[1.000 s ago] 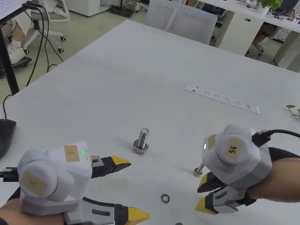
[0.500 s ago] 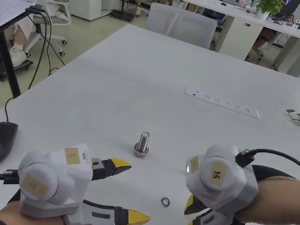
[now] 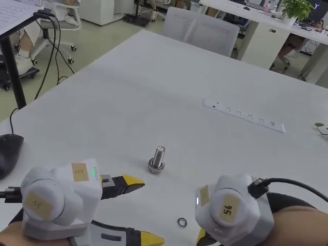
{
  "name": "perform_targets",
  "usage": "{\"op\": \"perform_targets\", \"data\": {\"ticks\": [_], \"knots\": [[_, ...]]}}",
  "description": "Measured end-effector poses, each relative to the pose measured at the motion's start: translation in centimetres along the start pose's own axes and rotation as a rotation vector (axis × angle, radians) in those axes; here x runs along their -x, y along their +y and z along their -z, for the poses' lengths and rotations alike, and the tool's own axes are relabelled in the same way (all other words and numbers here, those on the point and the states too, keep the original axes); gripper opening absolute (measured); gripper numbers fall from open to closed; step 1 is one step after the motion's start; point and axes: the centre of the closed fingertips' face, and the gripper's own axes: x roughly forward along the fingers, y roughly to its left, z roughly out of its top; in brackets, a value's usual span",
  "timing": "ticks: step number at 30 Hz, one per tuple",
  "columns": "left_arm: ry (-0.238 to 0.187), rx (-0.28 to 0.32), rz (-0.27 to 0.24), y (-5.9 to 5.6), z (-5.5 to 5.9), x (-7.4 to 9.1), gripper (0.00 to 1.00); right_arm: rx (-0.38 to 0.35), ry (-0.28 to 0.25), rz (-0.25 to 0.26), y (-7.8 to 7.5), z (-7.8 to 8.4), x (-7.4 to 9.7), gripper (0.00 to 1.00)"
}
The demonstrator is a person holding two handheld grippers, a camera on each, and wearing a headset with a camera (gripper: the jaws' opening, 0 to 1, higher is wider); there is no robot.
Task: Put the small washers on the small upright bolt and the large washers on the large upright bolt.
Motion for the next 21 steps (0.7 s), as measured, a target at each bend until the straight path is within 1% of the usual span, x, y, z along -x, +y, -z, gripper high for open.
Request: {"op": "perform_targets", "data": {"ticks": [3, 4, 9, 21], "knots": [[-0.003, 0.001, -0.002, -0.03, -0.03, 0.08, 0.61, 0.037, 0.023, 0.032, -0.1, 0.03, -0.07, 0.2], [-0.003, 0.003, -0.003, -0.02, -0.04, 0.1, 0.61, 0.036, 0.026, 0.031, 0.09, -0.05, -0.11, 0.2], [-0.007, 0.002, -0.006, -0.07, -0.09, 0.23, 0.61, 0.041, 0.024, 0.034, 0.07, -0.03, -0.05, 0.19], [-0.005, 0.005, -0.006, -0.13, 0.06, 0.18, 0.61, 0.055, 0.011, 0.028, 0.08, -0.04, -0.07, 0.15]]}}
